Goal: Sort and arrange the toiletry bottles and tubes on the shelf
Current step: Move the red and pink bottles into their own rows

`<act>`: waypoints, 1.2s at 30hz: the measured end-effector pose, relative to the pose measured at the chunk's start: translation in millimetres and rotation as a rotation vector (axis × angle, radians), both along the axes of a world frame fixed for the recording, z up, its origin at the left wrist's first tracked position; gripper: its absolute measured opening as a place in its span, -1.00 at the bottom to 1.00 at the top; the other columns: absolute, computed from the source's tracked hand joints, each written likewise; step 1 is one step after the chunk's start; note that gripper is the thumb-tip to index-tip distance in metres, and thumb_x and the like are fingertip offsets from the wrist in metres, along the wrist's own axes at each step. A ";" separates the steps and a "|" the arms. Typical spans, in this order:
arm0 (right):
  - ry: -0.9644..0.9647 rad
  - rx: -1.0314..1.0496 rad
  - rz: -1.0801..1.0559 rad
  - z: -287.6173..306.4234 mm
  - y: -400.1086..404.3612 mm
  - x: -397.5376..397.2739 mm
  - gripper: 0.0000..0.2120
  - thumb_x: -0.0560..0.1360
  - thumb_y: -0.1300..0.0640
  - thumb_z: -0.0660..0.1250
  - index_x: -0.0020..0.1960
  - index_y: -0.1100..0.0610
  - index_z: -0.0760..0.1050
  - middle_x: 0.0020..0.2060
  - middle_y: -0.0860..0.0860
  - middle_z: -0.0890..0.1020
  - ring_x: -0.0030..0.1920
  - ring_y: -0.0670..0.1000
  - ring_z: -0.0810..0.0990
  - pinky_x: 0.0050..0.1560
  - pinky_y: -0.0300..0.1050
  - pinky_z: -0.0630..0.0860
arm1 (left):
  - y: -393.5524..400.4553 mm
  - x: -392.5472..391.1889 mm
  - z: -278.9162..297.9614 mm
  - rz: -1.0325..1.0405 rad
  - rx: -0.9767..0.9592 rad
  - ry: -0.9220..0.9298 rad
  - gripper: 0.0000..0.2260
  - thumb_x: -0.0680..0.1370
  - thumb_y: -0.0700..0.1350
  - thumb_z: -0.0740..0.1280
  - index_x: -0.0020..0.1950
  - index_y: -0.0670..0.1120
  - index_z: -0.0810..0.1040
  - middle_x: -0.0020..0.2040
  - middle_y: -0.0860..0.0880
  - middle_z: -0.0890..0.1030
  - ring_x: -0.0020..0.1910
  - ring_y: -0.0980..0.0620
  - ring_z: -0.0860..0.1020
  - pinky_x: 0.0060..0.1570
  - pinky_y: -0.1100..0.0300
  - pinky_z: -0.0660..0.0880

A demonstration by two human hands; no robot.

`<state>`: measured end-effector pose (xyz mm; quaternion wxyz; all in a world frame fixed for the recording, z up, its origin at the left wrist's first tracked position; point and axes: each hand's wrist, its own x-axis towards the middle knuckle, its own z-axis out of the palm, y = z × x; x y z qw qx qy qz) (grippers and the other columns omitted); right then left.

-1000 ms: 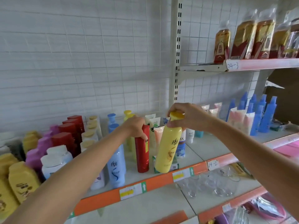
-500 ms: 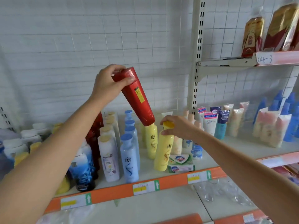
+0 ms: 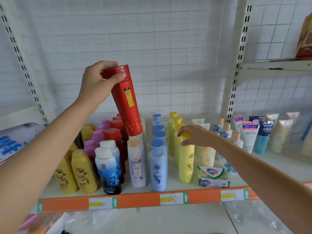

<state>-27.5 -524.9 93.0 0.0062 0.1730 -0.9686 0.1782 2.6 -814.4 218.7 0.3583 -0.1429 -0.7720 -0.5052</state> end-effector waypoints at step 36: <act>0.007 0.317 0.276 21.4 -257.7 -19.3 -0.64 0.51 -0.04 0.28 0.20 0.17 0.52 0.13 0.03 0.58 0.11 0.00 0.51 0.02 -0.23 0.35 | -181.0 -14.7 2.7 -0.062 0.022 0.028 -0.68 0.40 -0.06 0.45 0.15 0.04 0.56 0.09 0.04 0.61 0.11 0.04 0.56 0.15 -0.05 0.52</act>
